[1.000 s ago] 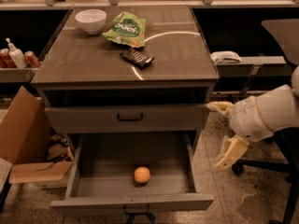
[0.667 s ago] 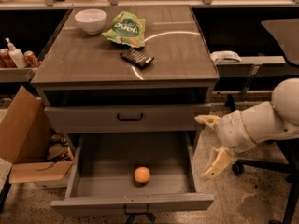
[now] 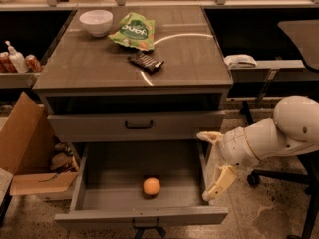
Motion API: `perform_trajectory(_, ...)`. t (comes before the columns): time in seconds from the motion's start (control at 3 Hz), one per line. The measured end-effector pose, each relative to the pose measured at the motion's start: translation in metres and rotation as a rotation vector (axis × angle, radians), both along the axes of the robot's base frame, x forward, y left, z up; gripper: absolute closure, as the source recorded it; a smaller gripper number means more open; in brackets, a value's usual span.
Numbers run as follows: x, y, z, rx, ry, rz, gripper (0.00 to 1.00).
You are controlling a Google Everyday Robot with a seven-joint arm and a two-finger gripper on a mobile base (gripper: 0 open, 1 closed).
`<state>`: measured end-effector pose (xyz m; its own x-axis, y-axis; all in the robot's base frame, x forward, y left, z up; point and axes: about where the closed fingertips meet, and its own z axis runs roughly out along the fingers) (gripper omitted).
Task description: Pick orange from middle drawer and place on counter
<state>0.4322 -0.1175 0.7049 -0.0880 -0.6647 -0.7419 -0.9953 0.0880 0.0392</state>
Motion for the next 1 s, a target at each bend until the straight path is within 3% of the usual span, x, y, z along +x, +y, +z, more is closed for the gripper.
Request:
perform_trajectory(0.33, 0.001, 0.001, -0.005, 0.005, 0.018, 0.004, 0.00)
perform_trajectory(0.67, -0.006, 0.017, -0.043, -0.023, 0.106, 0.043, 0.00)
perform_trajectory(1.0, -0.008, 0.044, -0.080, -0.053, 0.152, 0.065, 0.00)
